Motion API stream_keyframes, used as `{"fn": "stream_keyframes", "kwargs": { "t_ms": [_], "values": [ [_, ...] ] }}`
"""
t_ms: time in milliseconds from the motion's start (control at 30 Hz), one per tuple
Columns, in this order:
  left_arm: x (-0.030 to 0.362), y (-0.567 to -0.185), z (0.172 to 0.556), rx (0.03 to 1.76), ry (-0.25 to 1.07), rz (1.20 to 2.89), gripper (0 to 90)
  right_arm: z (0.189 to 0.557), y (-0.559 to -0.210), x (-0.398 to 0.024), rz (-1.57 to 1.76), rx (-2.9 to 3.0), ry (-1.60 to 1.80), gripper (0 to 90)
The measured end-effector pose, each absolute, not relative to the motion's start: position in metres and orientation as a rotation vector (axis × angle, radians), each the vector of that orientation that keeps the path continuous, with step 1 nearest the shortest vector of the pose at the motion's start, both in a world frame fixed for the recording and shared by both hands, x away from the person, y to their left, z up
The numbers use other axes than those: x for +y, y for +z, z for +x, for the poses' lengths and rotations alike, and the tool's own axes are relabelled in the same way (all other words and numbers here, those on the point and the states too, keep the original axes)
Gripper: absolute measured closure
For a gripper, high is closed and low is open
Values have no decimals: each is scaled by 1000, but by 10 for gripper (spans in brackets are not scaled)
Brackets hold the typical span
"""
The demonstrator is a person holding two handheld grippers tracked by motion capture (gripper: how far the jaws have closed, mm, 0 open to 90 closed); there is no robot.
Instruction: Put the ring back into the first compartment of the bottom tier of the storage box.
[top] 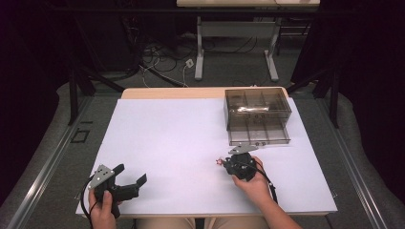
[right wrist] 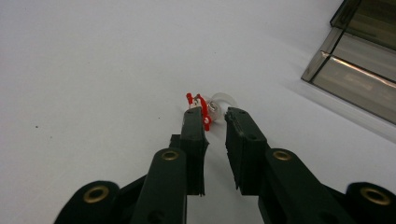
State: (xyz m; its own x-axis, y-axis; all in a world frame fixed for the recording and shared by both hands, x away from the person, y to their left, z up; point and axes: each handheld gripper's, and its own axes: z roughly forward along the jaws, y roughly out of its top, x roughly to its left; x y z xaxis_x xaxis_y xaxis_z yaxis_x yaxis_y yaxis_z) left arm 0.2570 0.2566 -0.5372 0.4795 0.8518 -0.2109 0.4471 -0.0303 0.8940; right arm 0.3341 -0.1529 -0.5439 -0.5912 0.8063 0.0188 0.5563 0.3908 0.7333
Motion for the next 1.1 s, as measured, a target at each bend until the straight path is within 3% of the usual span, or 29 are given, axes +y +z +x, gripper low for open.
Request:
{"fn": "stream_keyframes", "kwargs": {
  "t_ms": [1100],
  "values": [
    [257,-537,257,1133,471,1662,1,337,-554,-146,1144,2369,951,834]
  ]
}}
